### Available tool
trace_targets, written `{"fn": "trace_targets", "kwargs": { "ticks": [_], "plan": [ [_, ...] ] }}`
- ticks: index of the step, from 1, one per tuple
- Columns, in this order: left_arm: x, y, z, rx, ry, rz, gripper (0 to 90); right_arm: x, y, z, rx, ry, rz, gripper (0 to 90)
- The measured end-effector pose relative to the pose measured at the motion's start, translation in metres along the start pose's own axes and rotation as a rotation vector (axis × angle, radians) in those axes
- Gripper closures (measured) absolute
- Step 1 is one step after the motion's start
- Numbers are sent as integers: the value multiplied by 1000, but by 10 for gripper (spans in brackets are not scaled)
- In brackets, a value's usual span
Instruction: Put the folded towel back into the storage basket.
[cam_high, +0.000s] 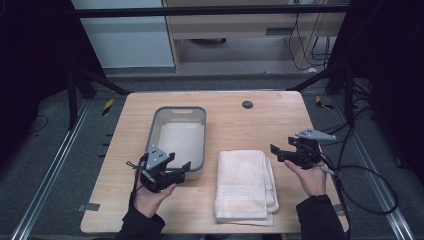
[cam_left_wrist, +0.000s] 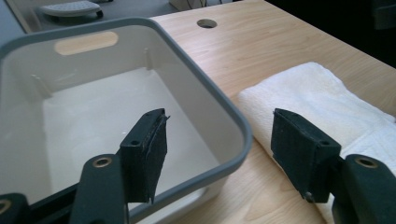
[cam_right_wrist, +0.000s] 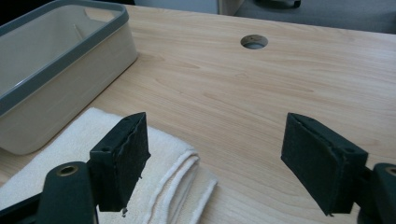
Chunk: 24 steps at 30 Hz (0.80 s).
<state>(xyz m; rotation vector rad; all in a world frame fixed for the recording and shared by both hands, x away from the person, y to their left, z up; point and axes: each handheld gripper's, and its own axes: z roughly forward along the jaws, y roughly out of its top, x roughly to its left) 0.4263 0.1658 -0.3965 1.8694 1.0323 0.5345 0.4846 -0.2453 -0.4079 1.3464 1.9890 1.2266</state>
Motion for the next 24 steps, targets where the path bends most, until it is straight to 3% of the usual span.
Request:
{"fn": "trace_targets", "kwargs": {
  "ticks": [12, 24],
  "plan": [
    [-41, -14, 25, 51, -39, 49, 352, 9, -6, 18, 56, 31, -1, 232],
    [-65, -34, 47, 120, -76, 71, 346, 15, -13, 30, 94, 32, -28, 240]
  ]
}}
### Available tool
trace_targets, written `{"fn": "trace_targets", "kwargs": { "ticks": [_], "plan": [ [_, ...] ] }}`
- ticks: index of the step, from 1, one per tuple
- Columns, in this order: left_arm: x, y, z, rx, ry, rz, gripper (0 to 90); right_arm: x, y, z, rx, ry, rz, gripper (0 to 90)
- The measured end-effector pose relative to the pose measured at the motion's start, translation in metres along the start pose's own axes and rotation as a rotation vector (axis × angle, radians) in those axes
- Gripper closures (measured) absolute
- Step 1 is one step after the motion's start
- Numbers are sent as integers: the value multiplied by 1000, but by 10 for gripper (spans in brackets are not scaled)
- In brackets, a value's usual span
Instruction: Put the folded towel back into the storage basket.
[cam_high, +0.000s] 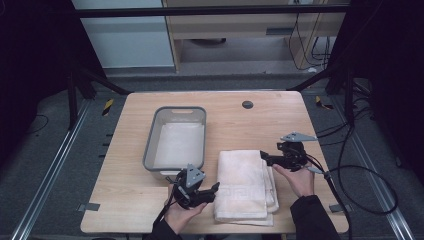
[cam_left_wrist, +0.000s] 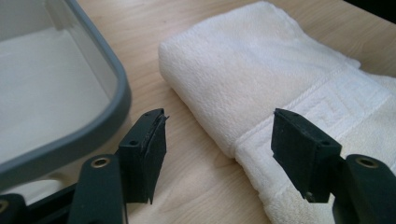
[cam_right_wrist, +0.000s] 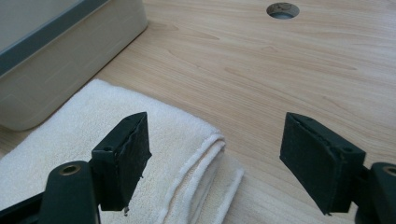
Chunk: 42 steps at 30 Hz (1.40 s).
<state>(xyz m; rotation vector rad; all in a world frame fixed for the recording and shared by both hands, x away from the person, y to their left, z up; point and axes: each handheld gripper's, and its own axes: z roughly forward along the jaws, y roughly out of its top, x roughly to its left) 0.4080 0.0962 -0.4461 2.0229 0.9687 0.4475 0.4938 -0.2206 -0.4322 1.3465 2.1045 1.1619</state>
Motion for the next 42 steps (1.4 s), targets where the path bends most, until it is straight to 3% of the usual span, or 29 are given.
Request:
{"fn": "trace_targets", "kwargs": {
  "ticks": [16, 22, 27, 32, 42],
  "plan": [
    [-5, -10, 24, 60, -43, -27, 341, 4, -7, 20, 58, 4, -23, 253],
    [-9, -16, 31, 85, -73, -37, 329, 9, -13, 34, 119, 33, -27, 255],
    [-15, -22, 37, 116, -79, -15, 319, 12, -18, 42, 164, 39, -50, 264],
    [-15, -25, 42, 132, -82, -21, 319, 7, -26, 45, 155, 69, 11, 277],
    [-12, -27, 49, 155, -118, -59, 341, 9, -32, 52, 182, 66, 7, 293]
  ]
}}
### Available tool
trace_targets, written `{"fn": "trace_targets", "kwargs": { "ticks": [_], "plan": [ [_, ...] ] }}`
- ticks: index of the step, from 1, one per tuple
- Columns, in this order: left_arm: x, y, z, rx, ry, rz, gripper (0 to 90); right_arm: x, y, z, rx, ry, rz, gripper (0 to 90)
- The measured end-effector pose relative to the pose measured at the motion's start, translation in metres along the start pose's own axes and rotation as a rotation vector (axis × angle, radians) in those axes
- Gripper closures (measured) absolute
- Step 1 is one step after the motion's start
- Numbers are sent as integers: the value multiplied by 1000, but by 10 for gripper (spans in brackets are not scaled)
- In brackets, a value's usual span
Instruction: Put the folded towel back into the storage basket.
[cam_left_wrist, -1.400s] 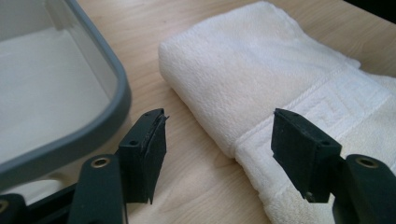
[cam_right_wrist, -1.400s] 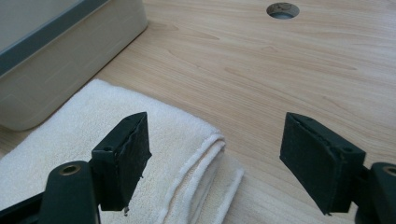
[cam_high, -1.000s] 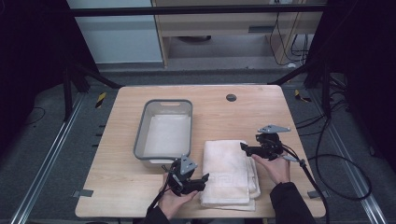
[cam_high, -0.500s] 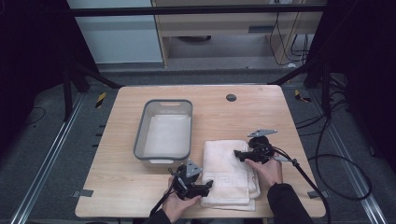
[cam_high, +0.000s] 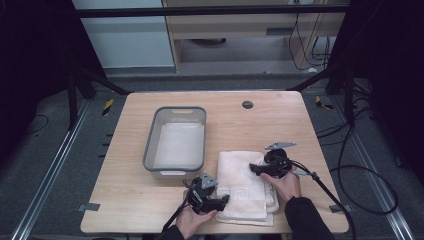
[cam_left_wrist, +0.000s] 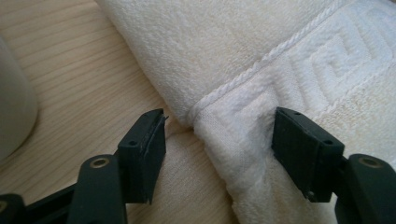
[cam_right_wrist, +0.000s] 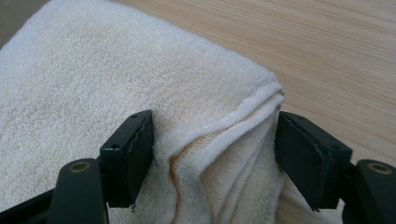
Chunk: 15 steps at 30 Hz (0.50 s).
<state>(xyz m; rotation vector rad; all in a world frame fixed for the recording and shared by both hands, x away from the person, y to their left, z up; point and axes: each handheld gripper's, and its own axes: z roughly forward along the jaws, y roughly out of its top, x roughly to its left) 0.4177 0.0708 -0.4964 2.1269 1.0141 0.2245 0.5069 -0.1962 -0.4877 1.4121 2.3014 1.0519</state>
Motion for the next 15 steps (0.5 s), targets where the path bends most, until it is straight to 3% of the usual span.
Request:
{"fn": "trace_targets", "kwargs": {
  "ticks": [4, 10, 15],
  "plan": [
    [1, 2, 1, 14, -20, -9, 361, 1, 0, 1, 7, 7, 12, 318],
    [-1, 3, 1, 25, -47, -14, 464, 1, 0, 2, 18, 26, 27, 379],
    [-1, 4, 1, 34, -82, -25, 580, 1, 1, 2, 23, 56, 41, 492]
  ]
}}
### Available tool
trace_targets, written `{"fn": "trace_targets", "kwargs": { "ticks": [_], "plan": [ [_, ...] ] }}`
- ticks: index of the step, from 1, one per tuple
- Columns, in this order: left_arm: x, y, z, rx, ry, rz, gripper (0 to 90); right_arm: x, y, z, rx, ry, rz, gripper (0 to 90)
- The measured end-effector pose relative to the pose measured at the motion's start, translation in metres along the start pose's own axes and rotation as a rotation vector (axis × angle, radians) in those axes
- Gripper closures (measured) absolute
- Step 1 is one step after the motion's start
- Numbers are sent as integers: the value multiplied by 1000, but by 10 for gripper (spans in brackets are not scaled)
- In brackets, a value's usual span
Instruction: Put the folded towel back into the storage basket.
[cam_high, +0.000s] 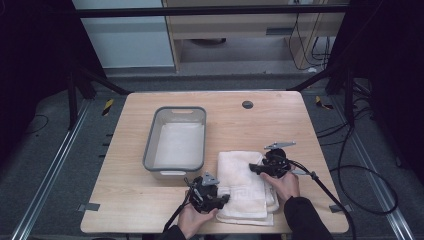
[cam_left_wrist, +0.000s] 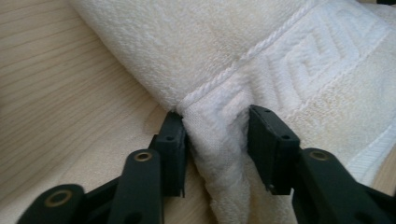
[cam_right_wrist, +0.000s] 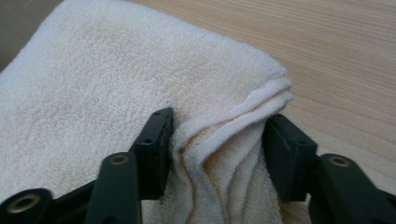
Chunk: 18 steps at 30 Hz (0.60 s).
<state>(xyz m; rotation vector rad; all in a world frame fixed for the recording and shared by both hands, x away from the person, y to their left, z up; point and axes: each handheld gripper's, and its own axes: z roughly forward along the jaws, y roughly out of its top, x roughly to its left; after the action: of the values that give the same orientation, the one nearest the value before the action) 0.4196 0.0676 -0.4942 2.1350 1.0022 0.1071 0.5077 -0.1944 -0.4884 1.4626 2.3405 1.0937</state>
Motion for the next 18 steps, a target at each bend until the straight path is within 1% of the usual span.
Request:
{"fn": "trace_targets", "kwargs": {
  "ticks": [6, 8, 11, 14, 18],
  "plan": [
    [-1, 1, -1, 3, -11, 10, 674, 0, 1, -1, -1, 29, 20, 632],
    [-1, 1, -1, -5, -14, 8, 710, 0, 2, -2, -5, 33, 22, 666],
    [-1, 1, -2, -8, -20, 4, 732, 0, 3, -3, -7, 39, 26, 683],
    [1, 0, -3, -23, -35, -7, 747, 0, 4, -7, -14, 41, 27, 692],
    [1, 0, -5, -35, -42, 1, 754, 2, 5, -16, -40, 47, 27, 698]
  ]
}}
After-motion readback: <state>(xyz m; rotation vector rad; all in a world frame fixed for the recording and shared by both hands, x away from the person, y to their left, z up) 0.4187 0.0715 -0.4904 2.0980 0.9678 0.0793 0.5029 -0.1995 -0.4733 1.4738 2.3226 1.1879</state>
